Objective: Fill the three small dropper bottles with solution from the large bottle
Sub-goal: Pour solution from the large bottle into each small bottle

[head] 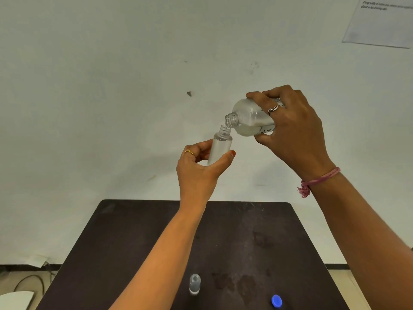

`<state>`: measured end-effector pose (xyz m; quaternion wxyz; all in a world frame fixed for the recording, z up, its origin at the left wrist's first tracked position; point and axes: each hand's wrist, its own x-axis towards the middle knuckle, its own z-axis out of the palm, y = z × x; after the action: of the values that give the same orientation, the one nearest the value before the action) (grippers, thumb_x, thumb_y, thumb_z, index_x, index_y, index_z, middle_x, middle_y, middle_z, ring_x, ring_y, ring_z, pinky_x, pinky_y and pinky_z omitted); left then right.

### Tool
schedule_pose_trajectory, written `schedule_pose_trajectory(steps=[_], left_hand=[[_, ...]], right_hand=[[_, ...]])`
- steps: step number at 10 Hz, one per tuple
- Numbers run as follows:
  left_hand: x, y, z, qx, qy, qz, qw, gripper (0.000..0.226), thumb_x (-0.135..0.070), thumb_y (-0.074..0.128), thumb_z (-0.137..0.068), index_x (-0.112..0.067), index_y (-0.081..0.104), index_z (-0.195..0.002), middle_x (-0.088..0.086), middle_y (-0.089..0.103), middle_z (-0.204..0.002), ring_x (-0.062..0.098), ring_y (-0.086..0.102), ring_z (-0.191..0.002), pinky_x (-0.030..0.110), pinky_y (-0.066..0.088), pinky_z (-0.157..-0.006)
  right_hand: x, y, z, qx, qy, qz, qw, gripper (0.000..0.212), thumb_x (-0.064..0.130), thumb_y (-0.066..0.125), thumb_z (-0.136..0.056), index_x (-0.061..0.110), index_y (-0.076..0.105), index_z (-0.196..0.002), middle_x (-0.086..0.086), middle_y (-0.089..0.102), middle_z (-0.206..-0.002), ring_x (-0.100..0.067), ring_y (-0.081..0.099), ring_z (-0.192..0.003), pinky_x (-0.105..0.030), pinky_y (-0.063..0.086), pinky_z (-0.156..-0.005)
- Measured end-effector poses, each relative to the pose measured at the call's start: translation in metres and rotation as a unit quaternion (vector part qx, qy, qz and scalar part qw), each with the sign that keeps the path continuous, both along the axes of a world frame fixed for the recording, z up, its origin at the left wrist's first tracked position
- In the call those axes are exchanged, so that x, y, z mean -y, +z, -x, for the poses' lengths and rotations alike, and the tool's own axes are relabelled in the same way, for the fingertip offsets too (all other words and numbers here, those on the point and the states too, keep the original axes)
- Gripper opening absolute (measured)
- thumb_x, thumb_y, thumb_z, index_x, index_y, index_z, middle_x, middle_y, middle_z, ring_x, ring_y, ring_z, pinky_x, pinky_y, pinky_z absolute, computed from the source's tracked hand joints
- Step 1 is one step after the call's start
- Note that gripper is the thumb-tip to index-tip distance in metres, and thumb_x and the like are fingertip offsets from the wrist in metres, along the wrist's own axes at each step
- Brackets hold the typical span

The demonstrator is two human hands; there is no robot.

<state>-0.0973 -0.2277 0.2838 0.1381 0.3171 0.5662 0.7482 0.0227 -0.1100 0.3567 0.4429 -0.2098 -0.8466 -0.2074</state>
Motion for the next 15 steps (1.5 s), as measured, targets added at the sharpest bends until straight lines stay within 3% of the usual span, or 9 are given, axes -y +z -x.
schedule_pose_trajectory(steps=[4,9,11,15], left_hand=[[0.001,0.0,0.0,0.0,-0.003,0.001,1.0,0.037,-0.03,0.084,-0.068,-0.037,0.056,-0.091,-0.014,0.063,-0.096,0.001,0.062,-0.086,0.004,0.044,-0.059],[0.001,-0.002,0.001,0.005,-0.004,-0.002,1.0,0.039,-0.03,0.084,-0.068,-0.031,0.058,-0.097,-0.011,0.065,-0.098,0.003,0.063,-0.089,0.004,0.045,-0.06],[0.003,-0.004,0.003,0.01,0.004,-0.003,1.0,0.042,-0.031,0.084,-0.068,-0.027,0.06,-0.102,-0.009,0.065,-0.102,0.006,0.063,-0.092,0.004,0.046,-0.062],[0.02,-0.008,0.024,0.01,0.025,0.002,1.0,0.042,-0.031,0.084,-0.068,-0.029,0.059,-0.102,-0.008,0.064,-0.102,0.003,0.063,-0.091,0.004,0.046,-0.063]], right_hand=[[0.001,-0.001,0.0,0.006,-0.005,0.005,1.0,0.066,0.014,0.081,-0.065,0.02,0.059,-0.127,-0.012,0.059,-0.111,-0.03,0.056,-0.098,-0.035,0.05,-0.071],[0.004,-0.003,0.001,0.014,-0.017,0.016,1.0,0.069,0.015,0.083,-0.063,0.02,0.058,-0.128,-0.011,0.059,-0.111,-0.03,0.056,-0.098,-0.034,0.049,-0.07],[0.008,-0.008,0.005,0.019,-0.021,0.075,0.997,0.072,0.019,0.084,-0.063,0.021,0.056,-0.129,-0.008,0.057,-0.11,-0.026,0.054,-0.097,-0.025,0.039,-0.066],[0.029,-0.027,0.033,-0.004,0.01,0.241,0.97,0.077,0.032,0.084,-0.066,0.029,0.049,-0.134,-0.002,0.051,-0.115,-0.019,0.049,-0.107,-0.024,0.041,-0.071]])
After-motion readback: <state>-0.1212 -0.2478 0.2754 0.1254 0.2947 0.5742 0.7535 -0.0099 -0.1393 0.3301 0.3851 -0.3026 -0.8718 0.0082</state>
